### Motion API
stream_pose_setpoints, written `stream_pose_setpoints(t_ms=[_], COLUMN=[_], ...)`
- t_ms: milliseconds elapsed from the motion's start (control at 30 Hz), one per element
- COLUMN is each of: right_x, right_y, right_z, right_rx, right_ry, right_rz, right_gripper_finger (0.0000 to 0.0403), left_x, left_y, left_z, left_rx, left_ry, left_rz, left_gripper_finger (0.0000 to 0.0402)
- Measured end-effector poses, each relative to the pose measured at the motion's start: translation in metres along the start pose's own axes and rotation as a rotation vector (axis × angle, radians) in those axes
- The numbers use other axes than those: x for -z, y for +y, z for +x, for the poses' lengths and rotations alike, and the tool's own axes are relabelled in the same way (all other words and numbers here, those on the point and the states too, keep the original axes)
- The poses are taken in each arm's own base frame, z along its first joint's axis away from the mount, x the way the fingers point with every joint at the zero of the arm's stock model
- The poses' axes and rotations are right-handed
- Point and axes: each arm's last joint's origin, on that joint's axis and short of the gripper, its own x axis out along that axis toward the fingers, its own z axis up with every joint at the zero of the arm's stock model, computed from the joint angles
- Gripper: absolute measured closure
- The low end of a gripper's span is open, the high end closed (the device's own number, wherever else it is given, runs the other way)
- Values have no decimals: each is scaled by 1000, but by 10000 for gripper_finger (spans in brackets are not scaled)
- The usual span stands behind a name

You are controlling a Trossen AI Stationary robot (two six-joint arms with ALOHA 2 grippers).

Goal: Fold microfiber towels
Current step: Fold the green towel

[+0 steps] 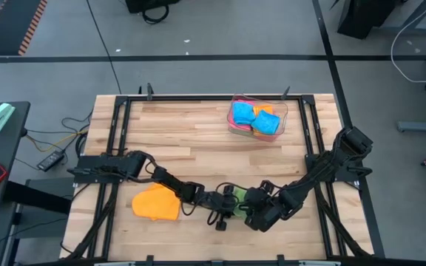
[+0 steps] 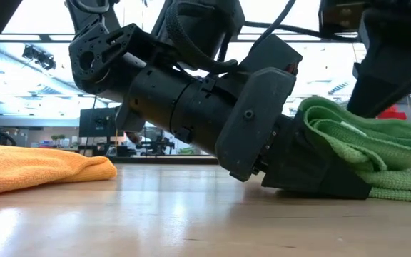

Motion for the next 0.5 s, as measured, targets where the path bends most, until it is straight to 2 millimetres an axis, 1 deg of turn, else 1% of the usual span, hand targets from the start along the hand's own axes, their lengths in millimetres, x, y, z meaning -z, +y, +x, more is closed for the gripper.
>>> stream_pose_setpoints(t_ms=[200, 267, 400, 500], right_x=[-7, -9, -11, -12], right_y=[6, 9, 9, 5], right_z=[-4, -7, -7, -7], right_rx=[-46, -56, -22, 40], right_ry=[25, -1, -64, -121], right_rz=[-59, -77, -99, -111], right_gripper_finger=[172, 172, 172, 172], left_x=[-5, -7, -5, -5], left_y=[8, 11, 15, 17], left_z=[-1, -2, -1, -1], left_rx=[-15, -22, -34, -37], left_ry=[-2, -6, 14, 16], left_rz=[-5, -19, -48, -51], left_gripper_finger=[372, 372, 367, 366])
